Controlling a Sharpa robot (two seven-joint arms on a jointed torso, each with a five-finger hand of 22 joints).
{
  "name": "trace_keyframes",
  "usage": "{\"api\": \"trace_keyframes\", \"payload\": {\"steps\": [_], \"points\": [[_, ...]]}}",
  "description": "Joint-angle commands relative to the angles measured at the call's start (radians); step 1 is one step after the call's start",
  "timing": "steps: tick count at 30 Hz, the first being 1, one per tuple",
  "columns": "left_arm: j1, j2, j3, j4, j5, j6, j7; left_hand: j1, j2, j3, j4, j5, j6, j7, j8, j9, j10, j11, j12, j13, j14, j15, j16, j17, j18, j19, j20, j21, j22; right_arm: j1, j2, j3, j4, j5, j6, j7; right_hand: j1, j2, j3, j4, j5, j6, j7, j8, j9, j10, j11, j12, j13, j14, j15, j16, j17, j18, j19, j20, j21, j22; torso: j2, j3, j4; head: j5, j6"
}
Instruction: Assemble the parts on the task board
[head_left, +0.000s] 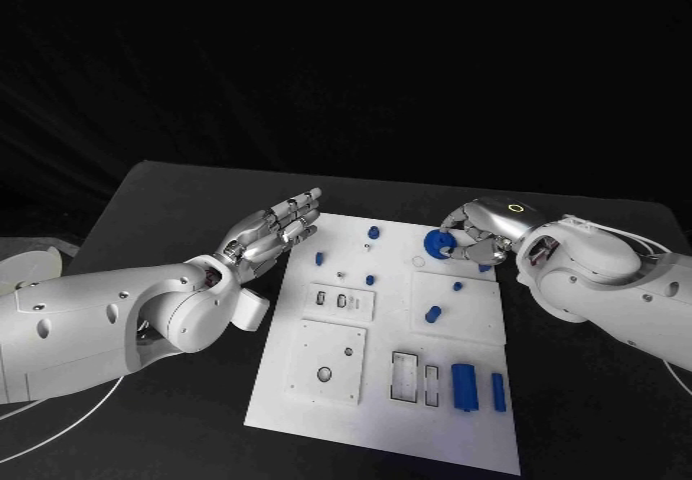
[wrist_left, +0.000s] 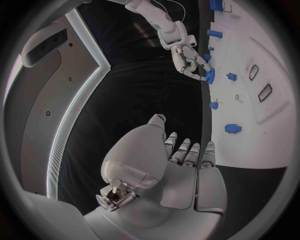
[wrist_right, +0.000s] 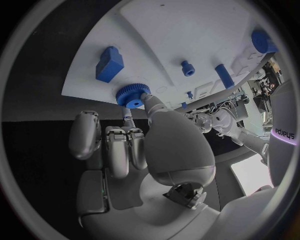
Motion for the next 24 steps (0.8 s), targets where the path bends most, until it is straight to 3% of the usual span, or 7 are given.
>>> {"api": "trace_keyframes", "payload": {"steps": [1, 9, 18, 24], "points": [[0.0, 0.0, 0.0, 0.001, 0.003, 0.019, 0.01, 0.009, -0.001, 0.006, -0.001, 0.004, 0.002, 0.005, 0.004, 0.001, -0.001, 0.007, 0.005, 0.001, 0.001, 0.008, 0.004, 0.001, 0.007, 0.001, 0.006, 0.003, 0.001, 0.0, -0.012, -0.004, 0.014, 0.004, 0.002, 0.003, -0.006, -0.008, 0.015, -0.005, 0.051, 0.07, -0.041, 0.062, 0.107, 0.106, -0.005, 0.004, 0.263, 0.104, -0.006, 0.003, 0.263, -0.006, 0.01, 0.001, 0.008, 0.008, 0.001, -0.0005, 0.0011, 0.0, 0.004], [0.0, -0.001, 0.0, 0.004, 0.003, 0.017, 0.012, 0.011, -0.001, 0.007, -0.001, 0.005, 0.003, 0.006, 0.004, 0.001, 0.0, 0.01, 0.01, 0.002, 0.002, 0.008, 0.005, 0.001, 0.007, 0.001, 0.006, 0.003, 0.001, 0.033, -0.038, -0.004, 0.07, 0.059, 0.004, 0.001, -0.019, -0.023, 0.037, 0.001, 0.144, 0.072, -0.038, 0.066, 0.129, 0.106, 0.001, 0.004, 0.263, 0.104, -0.002, 0.003, 0.263, -0.009, 0.018, 0.004, 0.015, 0.02, 0.001, -0.0011, 0.0002, -0.002, 0.003], [0.0, -0.003, 0.0, 0.006, 0.004, 0.014, 0.016, 0.011, -0.001, 0.007, -0.002, 0.005, 0.003, 0.006, 0.004, 0.001, 0.001, 0.011, 0.012, 0.002, 0.002, 0.008, 0.005, 0.001, 0.008, 0.001, 0.006, 0.003, 0.001, 0.053, -0.03, -0.004, 0.112, 0.108, 0.029, 0.001, -0.024, -0.025, 0.044, 0.004, 0.158, 0.07, -0.035, 0.065, 0.134, 0.106, 0.006, 0.004, 0.263, 0.104, 0.001, 0.003, 0.263, -0.009, 0.019, 0.006, 0.015, 0.022, 0.001, -0.0004, 0.0022, -0.001, 0.002], [0.0, -0.004, 0.0, 0.006, 0.004, 0.013, 0.017, 0.011, -0.001, 0.008, -0.002, 0.005, 0.004, 0.007, 0.005, 0.001, 0.002, 0.012, 0.014, 0.002, 0.002, 0.008, 0.005, 0.001, 0.008, 0.001, 0.007, 0.003, 0.001, 0.055, 0.007, -0.004, 0.108, 0.124, 0.059, 0.005, -0.03, -0.025, 0.047, 0.008, 0.158, 0.067, -0.033, 0.063, 0.136, 0.106, 0.008, 0.004, 0.263, 0.104, 0.003, 0.003, 0.263, -0.009, 0.018, 0.007, 0.013, 0.021, 0.0, -0.0006, 0.0007, -0.005, 0.002]]}}
